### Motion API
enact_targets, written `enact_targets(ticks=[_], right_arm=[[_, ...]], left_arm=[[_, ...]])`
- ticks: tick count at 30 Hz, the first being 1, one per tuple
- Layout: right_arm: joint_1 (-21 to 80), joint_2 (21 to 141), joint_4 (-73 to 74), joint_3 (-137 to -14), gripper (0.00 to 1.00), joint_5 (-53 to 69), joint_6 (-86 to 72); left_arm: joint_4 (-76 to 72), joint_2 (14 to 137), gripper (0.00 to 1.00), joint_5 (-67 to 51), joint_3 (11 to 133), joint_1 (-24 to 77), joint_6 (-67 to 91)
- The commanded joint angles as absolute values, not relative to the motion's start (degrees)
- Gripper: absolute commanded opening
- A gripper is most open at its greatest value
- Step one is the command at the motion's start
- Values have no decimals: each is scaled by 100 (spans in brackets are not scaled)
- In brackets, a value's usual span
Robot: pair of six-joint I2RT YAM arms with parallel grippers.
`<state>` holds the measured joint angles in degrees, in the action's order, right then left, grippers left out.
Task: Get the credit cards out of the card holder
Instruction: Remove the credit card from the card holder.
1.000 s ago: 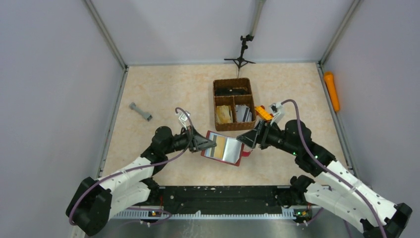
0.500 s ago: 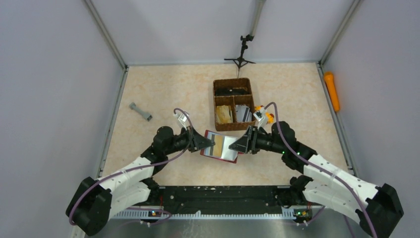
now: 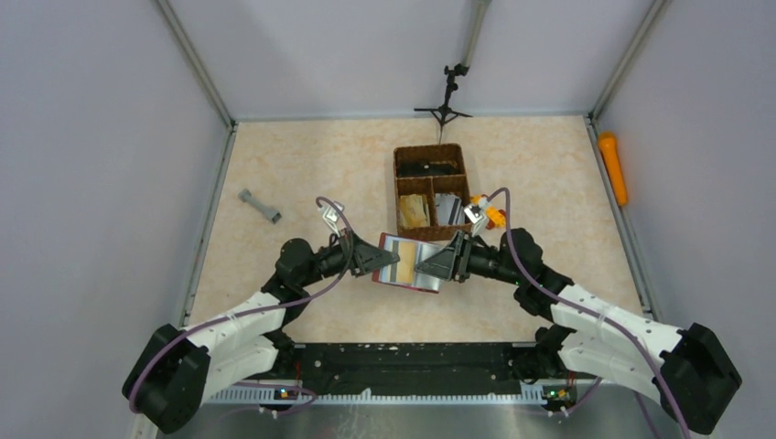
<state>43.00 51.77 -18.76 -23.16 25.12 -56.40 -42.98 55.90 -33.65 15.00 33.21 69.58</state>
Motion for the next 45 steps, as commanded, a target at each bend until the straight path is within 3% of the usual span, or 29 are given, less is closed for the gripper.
enact_targets(ticks=[1,15,18,26,27,33,37,45], right_arm=[[4351,5217,-2614,-2276,40,2656,-5882],[4353,5423,-3434,-2107,30,2885,-6310],[4351,5456,-3791,-2038,20,2932,-6461],[4351,5462,-4391,-1901,6,2914,-6755],[4351,5463,-4416,-1890,1,2898,-6776],[4301,5357,-3739,-2064,0,2867,-6617],[4202,5051,-3354,-2014,0,2803,-6519],[4044,4679,-2840,-1945,0,2822,-6356]], left_arm=[[-5311,5570,0,-3564,1451,3369,7337],[-5584,5804,0,-3583,1573,3551,7387],[-5797,5934,0,-3586,1566,3585,7473],[-5738,5941,0,-3493,1516,3649,7416],[-5683,5923,0,-3480,1525,3652,7391],[-5322,5666,9,-3451,1576,3643,7200],[-4942,5387,0,-3270,1544,3624,7185],[-5319,5223,0,-3155,1255,3479,7619]])
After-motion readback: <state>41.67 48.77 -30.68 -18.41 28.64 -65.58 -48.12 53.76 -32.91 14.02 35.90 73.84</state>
